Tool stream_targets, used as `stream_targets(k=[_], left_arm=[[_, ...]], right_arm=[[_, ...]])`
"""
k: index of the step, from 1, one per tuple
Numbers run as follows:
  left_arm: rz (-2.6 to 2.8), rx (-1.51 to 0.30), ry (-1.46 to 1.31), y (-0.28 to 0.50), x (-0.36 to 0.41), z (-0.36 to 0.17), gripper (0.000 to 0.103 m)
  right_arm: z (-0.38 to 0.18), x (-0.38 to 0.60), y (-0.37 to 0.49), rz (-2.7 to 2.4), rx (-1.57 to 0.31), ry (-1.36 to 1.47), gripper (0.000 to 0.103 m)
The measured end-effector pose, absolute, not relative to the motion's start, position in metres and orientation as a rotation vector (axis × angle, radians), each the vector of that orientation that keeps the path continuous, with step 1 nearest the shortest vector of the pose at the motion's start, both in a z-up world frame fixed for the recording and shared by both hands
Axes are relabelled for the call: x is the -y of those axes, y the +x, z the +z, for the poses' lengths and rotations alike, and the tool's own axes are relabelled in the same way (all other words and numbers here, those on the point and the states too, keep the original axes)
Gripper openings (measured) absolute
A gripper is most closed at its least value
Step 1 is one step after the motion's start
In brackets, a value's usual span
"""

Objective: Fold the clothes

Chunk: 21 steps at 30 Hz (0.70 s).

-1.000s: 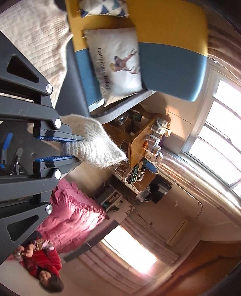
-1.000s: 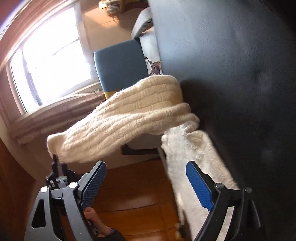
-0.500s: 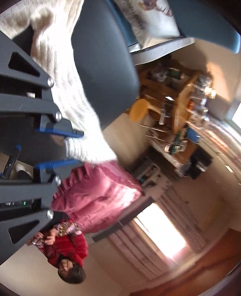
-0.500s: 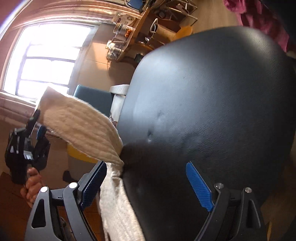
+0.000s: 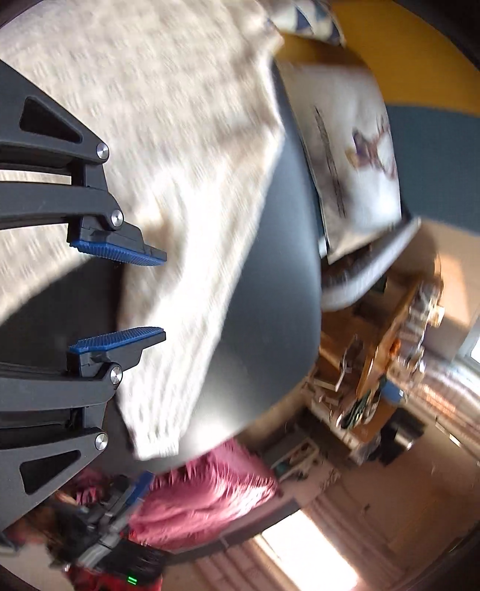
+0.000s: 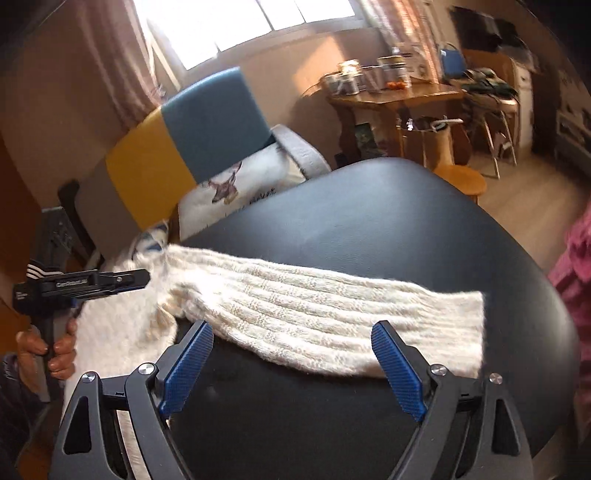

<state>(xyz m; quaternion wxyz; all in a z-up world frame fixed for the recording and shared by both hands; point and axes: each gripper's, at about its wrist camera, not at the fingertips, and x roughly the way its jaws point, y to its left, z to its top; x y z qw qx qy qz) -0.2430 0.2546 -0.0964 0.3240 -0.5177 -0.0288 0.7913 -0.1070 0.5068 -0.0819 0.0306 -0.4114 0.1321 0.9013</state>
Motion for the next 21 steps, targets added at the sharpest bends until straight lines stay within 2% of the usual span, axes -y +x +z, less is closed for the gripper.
stream_targets(k=[2,4,8,13,18,21], left_arm=[[2.086,0.062,-1.383,-0.239,-0.235,-0.114,0.035],[2.090,0.027,-1.400,-0.233,-0.223,-0.130,0.035],[2.051,-0.054,-1.410,-0.220,-0.214,-0.156,0.035],[2.024,-0.165,-1.370,-0.204,-0.221,-0.164,0.035],[1.984,-0.101,-1.285,-0.200,-0.223,-0.137,0.035],[1.964,-0.073,-1.204,-0.197,-0.227,-0.118,0.035]], right_arm=[[-0.099,-0.496,-0.133,2.691,-0.276,-1.357,0.088],[-0.117,-0.492,-0.152,2.594,-0.173,-1.425,0.083],[-0.152,-0.506,-0.167,2.408,-0.140,-1.545,0.078],[-0.167,-0.526,-0.160,2.376,-0.180,-1.537,0.080],[-0.160,-0.536,-0.157,2.404,-0.226,-1.515,0.081],[-0.132,-0.524,-0.158,2.595,-0.385,-1.444,0.081]])
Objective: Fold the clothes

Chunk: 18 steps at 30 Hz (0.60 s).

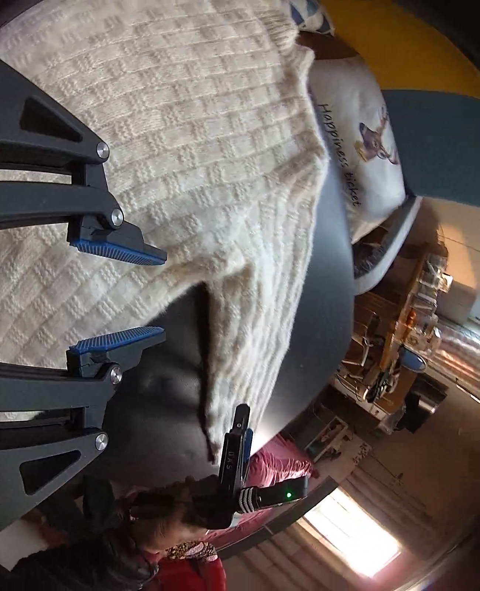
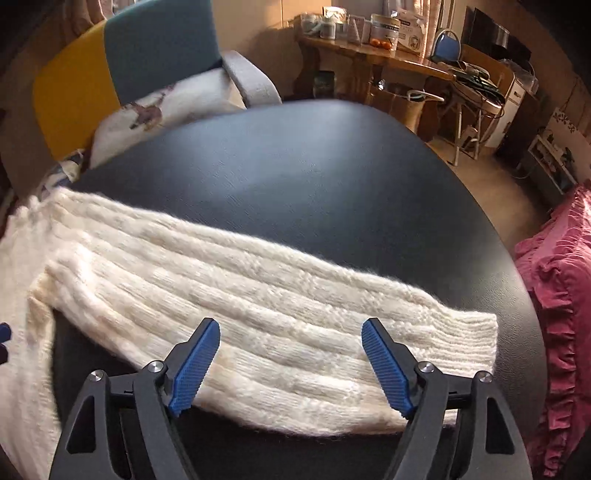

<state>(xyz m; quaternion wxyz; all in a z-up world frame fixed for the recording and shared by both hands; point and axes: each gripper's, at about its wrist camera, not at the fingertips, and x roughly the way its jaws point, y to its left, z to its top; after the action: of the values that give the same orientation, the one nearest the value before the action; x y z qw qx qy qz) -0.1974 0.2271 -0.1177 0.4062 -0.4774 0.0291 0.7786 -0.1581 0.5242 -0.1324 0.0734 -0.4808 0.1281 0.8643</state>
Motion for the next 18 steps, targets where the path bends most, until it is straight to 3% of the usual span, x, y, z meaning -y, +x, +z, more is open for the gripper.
stream_targets(k=[7,12,14,18], left_arm=[[1.916,-0.152,-1.156,-0.216,-0.264,-0.116,0.035],[1.893,-0.157,-1.206,-0.232,-0.277,-0.136,0.035],[1.875,-0.150,-1.259,-0.240,-0.278,-0.150,0.036],[1.818,-0.078,-1.306,-0.242,-0.270,-0.172,0.036]], right_arm=[[-0.112,-0.462,-0.217,2.871,-0.412,-1.547,0.080],[-0.154,-0.445,-0.266,2.771,-0.645,-1.867,0.079],[-0.163,-0.451,-0.273,2.712,-0.584,-1.854,0.076],[-0.164,-0.467,-0.283,2.691,-0.638,-1.777,0.069]])
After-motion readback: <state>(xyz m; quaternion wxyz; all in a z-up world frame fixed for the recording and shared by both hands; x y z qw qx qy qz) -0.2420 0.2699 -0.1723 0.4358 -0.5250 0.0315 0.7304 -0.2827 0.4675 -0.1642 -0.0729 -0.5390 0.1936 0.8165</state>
